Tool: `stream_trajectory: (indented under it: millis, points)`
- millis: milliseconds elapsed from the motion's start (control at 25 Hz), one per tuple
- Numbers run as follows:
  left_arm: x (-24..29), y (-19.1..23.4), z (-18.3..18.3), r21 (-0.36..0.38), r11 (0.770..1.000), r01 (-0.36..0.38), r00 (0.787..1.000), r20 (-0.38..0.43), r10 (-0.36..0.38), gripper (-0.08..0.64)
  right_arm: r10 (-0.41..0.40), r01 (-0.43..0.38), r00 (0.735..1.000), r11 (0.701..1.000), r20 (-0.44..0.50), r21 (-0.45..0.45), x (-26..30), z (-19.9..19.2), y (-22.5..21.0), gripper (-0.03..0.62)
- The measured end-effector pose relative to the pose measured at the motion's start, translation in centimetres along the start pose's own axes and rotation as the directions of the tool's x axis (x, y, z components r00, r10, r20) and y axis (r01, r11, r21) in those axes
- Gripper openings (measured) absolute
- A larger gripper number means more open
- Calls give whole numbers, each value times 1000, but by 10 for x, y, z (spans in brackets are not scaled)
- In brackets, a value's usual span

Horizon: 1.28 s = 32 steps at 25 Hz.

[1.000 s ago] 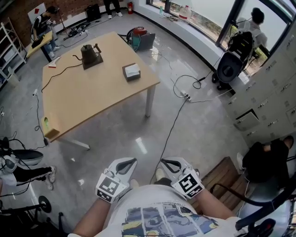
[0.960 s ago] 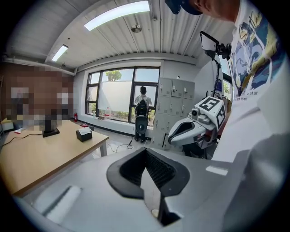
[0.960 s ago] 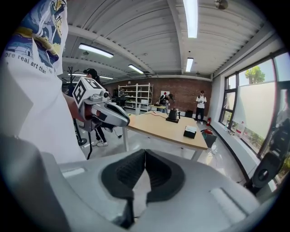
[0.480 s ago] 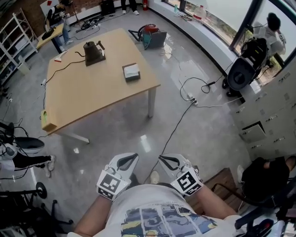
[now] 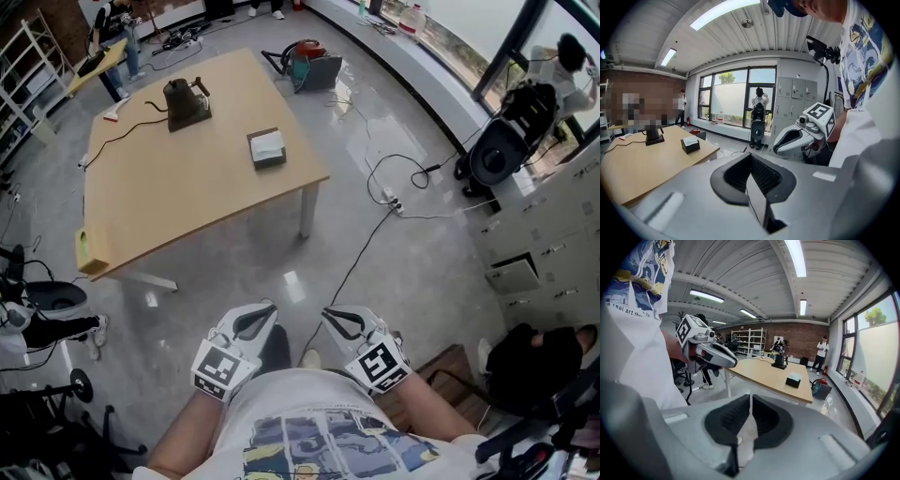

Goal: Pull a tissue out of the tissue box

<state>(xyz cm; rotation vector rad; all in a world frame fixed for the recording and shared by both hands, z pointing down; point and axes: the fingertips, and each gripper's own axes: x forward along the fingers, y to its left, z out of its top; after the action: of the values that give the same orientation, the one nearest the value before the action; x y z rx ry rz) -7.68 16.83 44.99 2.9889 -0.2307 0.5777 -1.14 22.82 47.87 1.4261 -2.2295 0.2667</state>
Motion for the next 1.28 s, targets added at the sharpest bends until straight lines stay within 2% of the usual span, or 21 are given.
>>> stream_trajectory:
  millis: [400,680,1000,1120,1280]
  points:
    - [31,118,28,23,998,57,998,34,-58,6,-44,43,999,999,-29,-26,86,59,-62,17]
    - [37,174,25,13,995,102,994,31,-102,6,-68,65,996,997,-50,-48,137,85,-84,17]
    - [49,209,30,-28,997,68,997,33,-67,6,-59,56,997,996,-54,-68,167,94,-122,17]
    - [61,217,29,-40,997,59,998,17,-59,6,-67,56,995,990,-79,-126,179,86,-144,21]
    - [82,235,34,-71,997,3,1000,1,-2,6,-37,15,994,976,-100,-218,201,79,-180,72]
